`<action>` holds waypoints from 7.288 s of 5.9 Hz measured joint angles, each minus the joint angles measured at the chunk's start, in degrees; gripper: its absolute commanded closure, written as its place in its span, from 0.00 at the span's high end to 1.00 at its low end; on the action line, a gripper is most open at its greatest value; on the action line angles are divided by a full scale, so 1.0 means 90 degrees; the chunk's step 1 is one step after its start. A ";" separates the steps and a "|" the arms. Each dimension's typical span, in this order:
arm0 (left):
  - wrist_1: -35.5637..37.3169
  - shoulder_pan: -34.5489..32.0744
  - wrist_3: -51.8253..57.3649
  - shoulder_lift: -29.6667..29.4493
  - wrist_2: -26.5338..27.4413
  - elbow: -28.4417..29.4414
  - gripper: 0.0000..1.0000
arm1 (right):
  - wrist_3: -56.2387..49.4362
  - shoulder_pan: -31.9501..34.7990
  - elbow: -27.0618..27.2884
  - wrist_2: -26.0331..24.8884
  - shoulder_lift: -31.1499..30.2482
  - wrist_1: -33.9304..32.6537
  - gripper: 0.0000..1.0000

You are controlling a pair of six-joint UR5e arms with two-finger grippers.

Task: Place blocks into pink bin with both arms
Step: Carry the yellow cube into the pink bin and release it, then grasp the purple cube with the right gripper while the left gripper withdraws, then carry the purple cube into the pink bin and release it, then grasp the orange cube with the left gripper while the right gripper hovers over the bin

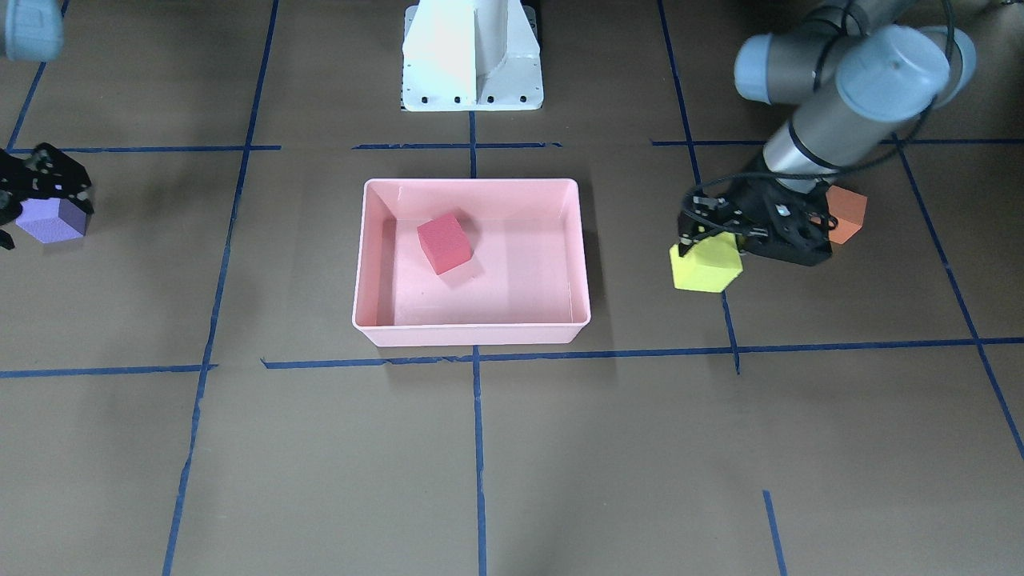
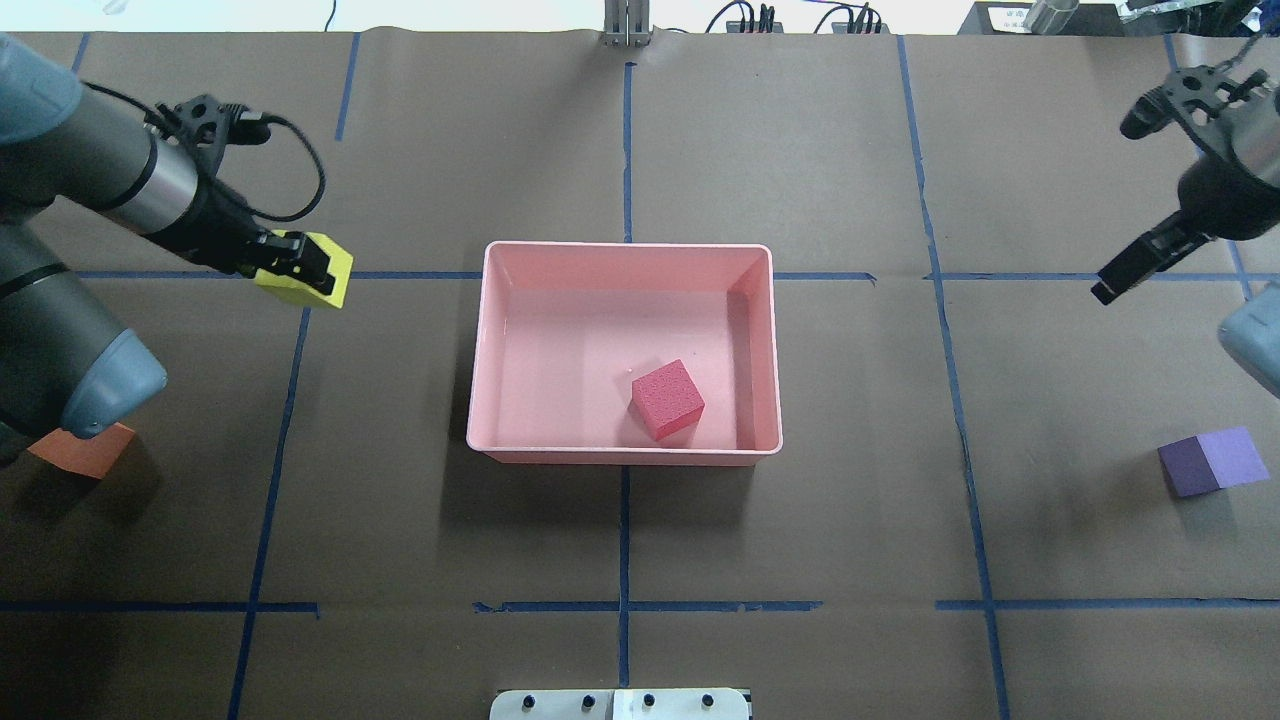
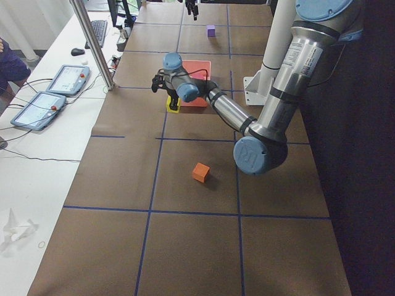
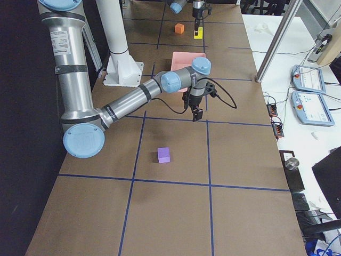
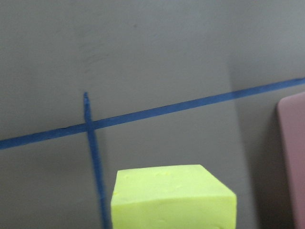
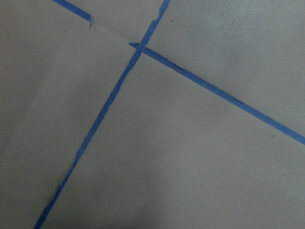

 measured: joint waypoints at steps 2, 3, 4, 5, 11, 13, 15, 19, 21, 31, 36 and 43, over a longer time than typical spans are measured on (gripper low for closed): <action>0.1090 0.0909 -0.1378 -0.1209 0.0826 -0.0213 1.00 | -0.0033 0.0044 0.0264 0.0044 -0.1359 0.1224 1.00; 0.1184 0.1232 -0.1762 -0.1417 0.1153 -0.0226 1.00 | 0.0331 0.0041 0.0198 0.0022 -0.1872 0.1924 0.99; 0.1213 0.1347 -0.1905 -0.1465 0.1278 -0.0253 1.00 | 0.1096 0.0007 -0.0071 -0.0015 -0.2225 0.2903 0.99; 0.1217 0.1383 -0.1946 -0.1471 0.1320 -0.0267 1.00 | 0.1887 -0.0125 -0.0495 -0.0113 -0.2419 0.3973 0.99; 0.1213 0.1402 -0.1959 -0.1463 0.1379 -0.0277 1.00 | 0.2944 -0.1422 -0.1574 -0.0981 -0.2499 0.5236 0.62; 0.1213 0.1404 -0.1956 -0.1413 0.1395 -0.0284 1.00 | 0.2850 -0.1567 -0.1674 -0.1032 -0.2485 0.5222 0.22; 0.1210 0.1402 -0.1920 -0.1382 0.1387 -0.0306 1.00 | 0.2876 -0.1580 -0.1434 -0.0899 -0.2420 0.5187 0.22; 0.1212 0.1322 -0.0143 -0.0339 0.1313 -0.1185 1.00 | 0.3602 -0.1241 0.0052 -0.0269 -0.0950 0.2642 0.22; 0.1158 0.1020 0.1329 0.0582 0.1209 -0.1632 1.00 | 0.4556 -0.1449 0.0205 -0.0239 0.1195 0.0437 0.22; -0.3674 -0.0404 0.3750 0.4654 0.0336 -0.0029 1.00 | 0.7687 -0.3446 -0.2004 -0.1879 0.4738 -0.0101 1.00; -0.3947 -0.0204 0.2999 0.4434 0.0334 0.0588 1.00 | 0.7582 -0.3422 -0.1716 -0.1881 0.4290 -0.0092 1.00; -0.3850 0.0271 0.2977 0.4084 0.0024 0.0945 0.61 | 0.7268 -0.3354 -0.1662 -0.1877 0.4092 -0.0066 1.00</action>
